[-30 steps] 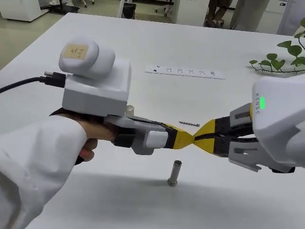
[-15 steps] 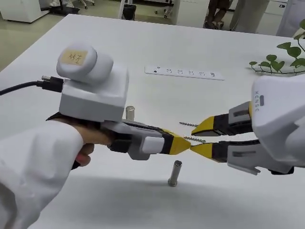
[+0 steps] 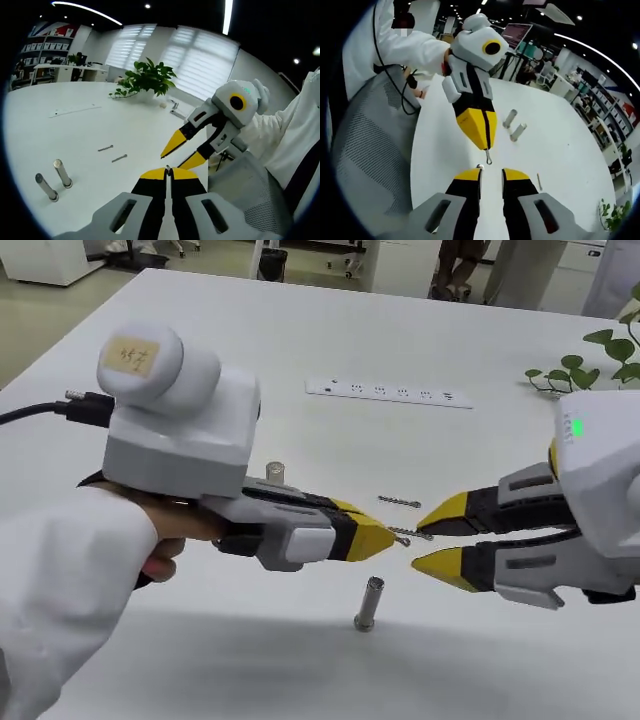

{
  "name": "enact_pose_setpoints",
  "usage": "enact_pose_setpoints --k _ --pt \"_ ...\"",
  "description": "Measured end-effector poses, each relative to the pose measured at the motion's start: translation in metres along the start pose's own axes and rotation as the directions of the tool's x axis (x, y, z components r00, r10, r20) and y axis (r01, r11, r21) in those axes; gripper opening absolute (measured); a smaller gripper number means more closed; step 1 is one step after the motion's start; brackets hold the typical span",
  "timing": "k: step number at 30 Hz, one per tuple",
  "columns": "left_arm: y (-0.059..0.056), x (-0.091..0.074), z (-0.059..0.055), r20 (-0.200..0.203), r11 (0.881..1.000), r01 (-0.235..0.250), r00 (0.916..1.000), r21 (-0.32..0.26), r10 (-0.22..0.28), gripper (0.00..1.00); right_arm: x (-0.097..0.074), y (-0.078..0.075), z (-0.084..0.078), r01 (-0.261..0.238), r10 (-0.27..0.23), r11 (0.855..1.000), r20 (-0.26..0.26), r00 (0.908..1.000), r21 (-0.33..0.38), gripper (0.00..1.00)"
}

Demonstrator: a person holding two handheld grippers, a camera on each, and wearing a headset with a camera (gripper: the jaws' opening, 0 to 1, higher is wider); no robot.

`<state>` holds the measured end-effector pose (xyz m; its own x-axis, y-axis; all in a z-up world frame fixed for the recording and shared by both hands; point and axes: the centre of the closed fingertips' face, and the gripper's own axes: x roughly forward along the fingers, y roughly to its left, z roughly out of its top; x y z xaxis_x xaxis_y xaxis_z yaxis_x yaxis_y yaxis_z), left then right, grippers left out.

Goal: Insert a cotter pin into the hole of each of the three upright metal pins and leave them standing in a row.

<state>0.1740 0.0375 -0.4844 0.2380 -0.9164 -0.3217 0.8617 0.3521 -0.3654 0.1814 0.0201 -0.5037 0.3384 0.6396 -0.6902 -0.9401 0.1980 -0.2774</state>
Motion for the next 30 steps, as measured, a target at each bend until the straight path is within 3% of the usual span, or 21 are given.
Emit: enact_pose_setpoints --k 3,7,9,13,15,16,22,26,30 --pt "-0.004 -0.002 0.003 0.014 0.999 0.017 0.9997 0.038 -0.017 0.0 -0.001 0.006 0.003 -0.062 0.06 0.994 0.033 0.9977 0.088 0.11" --pt "-0.01 -0.005 0.006 0.024 0.996 0.035 0.999 0.083 -0.037 0.0 -0.004 0.013 0.008 -0.151 0.138 0.975 0.088 0.9865 0.164 0.12" --pt "-0.012 -0.006 0.007 0.024 0.993 0.043 0.9987 0.111 -0.046 0.0 -0.005 0.018 0.01 -0.214 0.195 0.957 0.109 0.9747 0.197 0.12" --pt "-0.019 -0.009 0.012 0.031 0.984 0.056 0.9976 0.169 -0.062 0.0 -0.008 0.022 0.017 -0.296 0.26 0.922 0.166 0.9512 0.249 0.11" --pt "-0.02 -0.01 0.014 0.023 0.981 0.055 0.9979 0.185 -0.061 0.0 -0.008 0.019 0.019 -0.293 0.254 0.921 0.174 0.9513 0.255 0.09" --pt "-0.02 -0.01 0.014 0.02 0.979 0.054 0.9981 0.196 -0.059 0.0 -0.008 0.022 0.021 -0.319 0.279 0.911 0.179 0.9434 0.26 0.07" --pt "-0.025 -0.012 0.017 0.0 0.966 0.078 0.9968 0.245 -0.08 0.0 -0.007 0.023 0.024 -0.352 0.304 0.897 0.206 0.9303 0.268 0.03" --pt "-0.024 -0.01 0.009 -0.022 0.958 0.091 0.9958 0.27 -0.089 0.0 -0.008 0.029 0.024 -0.382 0.331 0.881 0.213 0.9191 0.278 0.02" --pt "-0.027 -0.009 0.003 -0.034 0.949 0.111 0.9938 0.294 -0.106 0.0 -0.007 0.031 0.021 -0.391 0.342 0.877 0.212 0.9157 0.277 0.0"
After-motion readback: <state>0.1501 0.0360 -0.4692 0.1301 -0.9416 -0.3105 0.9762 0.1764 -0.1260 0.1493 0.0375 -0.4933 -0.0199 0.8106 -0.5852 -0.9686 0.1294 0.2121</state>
